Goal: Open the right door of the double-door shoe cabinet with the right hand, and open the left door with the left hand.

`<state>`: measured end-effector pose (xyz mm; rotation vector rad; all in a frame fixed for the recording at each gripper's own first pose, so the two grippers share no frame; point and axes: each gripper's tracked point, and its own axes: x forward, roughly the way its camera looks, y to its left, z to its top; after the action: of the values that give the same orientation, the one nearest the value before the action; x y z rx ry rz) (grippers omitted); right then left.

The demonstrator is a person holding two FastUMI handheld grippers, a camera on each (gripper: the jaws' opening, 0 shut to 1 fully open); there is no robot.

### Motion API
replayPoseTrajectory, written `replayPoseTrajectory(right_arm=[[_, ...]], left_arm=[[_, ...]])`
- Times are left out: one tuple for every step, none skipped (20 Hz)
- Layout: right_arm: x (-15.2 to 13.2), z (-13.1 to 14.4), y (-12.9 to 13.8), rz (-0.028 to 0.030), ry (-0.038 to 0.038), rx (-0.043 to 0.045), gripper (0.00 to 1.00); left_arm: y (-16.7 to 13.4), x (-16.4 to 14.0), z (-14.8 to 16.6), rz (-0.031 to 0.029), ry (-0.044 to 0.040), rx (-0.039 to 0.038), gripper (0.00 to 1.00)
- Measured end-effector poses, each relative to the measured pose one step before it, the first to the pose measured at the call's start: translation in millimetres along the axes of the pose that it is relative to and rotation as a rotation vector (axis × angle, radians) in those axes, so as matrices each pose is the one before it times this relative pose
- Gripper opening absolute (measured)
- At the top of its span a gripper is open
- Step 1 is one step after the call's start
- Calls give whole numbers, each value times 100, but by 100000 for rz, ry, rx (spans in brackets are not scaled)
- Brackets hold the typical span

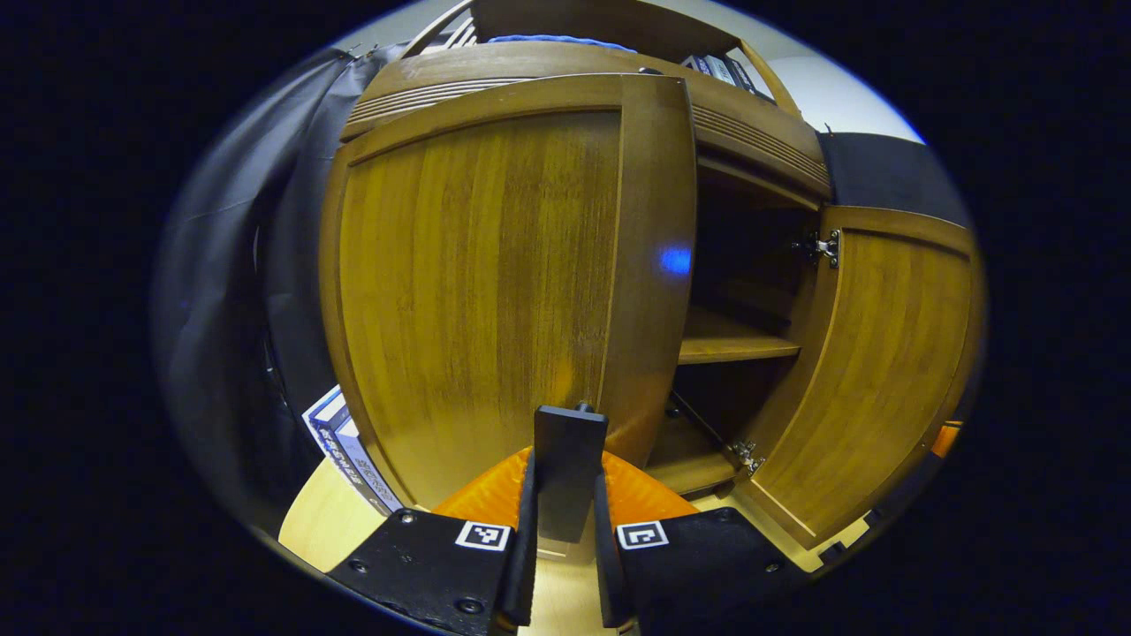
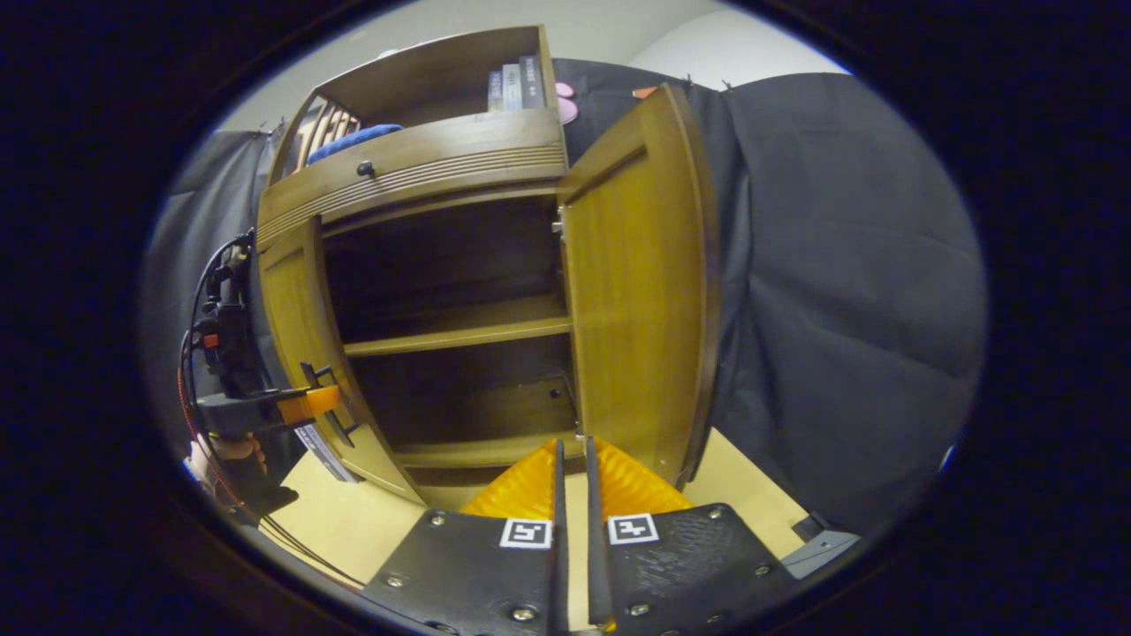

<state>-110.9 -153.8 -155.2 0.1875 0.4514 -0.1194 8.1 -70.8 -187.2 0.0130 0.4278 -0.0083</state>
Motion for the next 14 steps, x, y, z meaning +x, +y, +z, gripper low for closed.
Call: replayPoseTrajectory(right_arm=[[336,82,588,2062,162,-658,9],[385,154,610,1995,238,-699,9],[300,-178,555,2087,257,-697,9],[321,42,564,2060,323,-732,9],[325,-23,505,2119,413,-716,9],[364,70,461,2139,336,-650,9],[305,-92,448,2094,446,-603,9],[257,-3,513,2232,455,-521,9],[311,-70,547,2292,252,-526,9],[347,69,501,2132,340,-634,9],[435,111,466,2122,381,-688,9],[344,128,581,2075,284,-736,9],[284,-146,557,1985,383,-679,9],[399,51,481,2067,578,-540,9]], left_arm=[[224,-485,-77,328,-157,-729,30],[198,-502,-99,348,-255,-786,30],[243,-430,-46,371,-112,-778,30],[264,-548,-146,431,-198,-989,30],[334,-551,-59,541,-174,-1246,30],[279,-437,-24,482,-155,-1062,30],[287,-518,-70,656,-180,-1115,30],[370,-490,-57,858,-311,-1191,30],[397,-479,27,928,-260,-989,30],[420,-498,-170,996,-238,-894,30],[392,-442,-30,1073,-327,-802,30],[422,-470,-11,1159,-254,-814,30],[419,-393,-39,1212,-273,-784,30],[433,-474,-17,1305,-178,-928,30]])
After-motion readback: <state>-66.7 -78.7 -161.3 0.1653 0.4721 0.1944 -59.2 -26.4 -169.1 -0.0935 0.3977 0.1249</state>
